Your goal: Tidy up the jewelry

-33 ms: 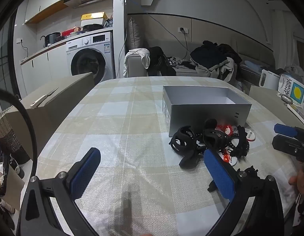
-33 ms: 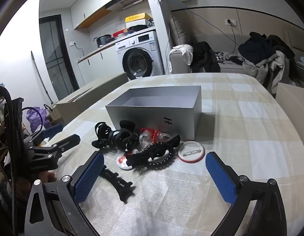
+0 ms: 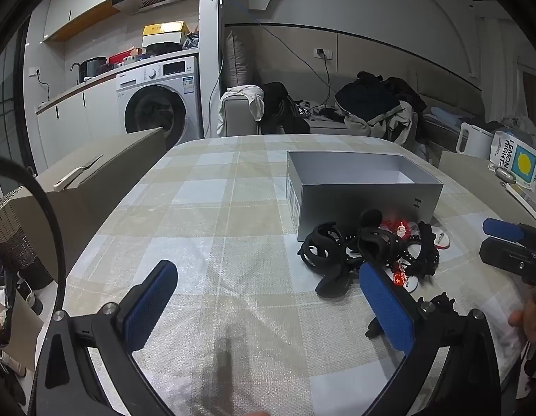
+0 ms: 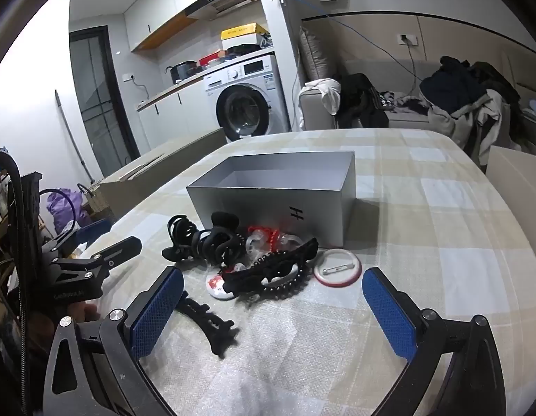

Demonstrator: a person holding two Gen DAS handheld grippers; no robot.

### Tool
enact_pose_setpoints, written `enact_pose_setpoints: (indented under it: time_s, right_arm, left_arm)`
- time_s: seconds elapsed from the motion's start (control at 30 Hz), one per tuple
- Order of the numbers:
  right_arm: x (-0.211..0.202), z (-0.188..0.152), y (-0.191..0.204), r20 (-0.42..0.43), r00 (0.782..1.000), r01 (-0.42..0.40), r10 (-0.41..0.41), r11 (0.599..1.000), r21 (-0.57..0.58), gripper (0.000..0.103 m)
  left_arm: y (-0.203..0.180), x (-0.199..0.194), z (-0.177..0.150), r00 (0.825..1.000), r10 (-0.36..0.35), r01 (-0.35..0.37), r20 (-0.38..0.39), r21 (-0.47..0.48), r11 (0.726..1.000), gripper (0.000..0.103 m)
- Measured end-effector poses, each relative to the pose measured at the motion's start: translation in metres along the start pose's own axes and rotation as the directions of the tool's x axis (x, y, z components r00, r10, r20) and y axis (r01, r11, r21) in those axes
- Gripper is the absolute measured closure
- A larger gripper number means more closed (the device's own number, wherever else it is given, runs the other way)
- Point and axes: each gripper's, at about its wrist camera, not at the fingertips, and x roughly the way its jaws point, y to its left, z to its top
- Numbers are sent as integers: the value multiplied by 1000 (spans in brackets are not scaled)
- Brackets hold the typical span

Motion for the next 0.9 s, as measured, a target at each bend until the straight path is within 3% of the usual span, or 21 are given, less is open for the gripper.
enact_pose_setpoints:
  time_s: [0.9]
  right_arm:
    - [1, 0, -1, 2, 1000, -7, 7, 1000, 5, 0]
  left_arm:
    - [-1, -4, 1, 1000, -11, 11, 7, -4, 1000, 1]
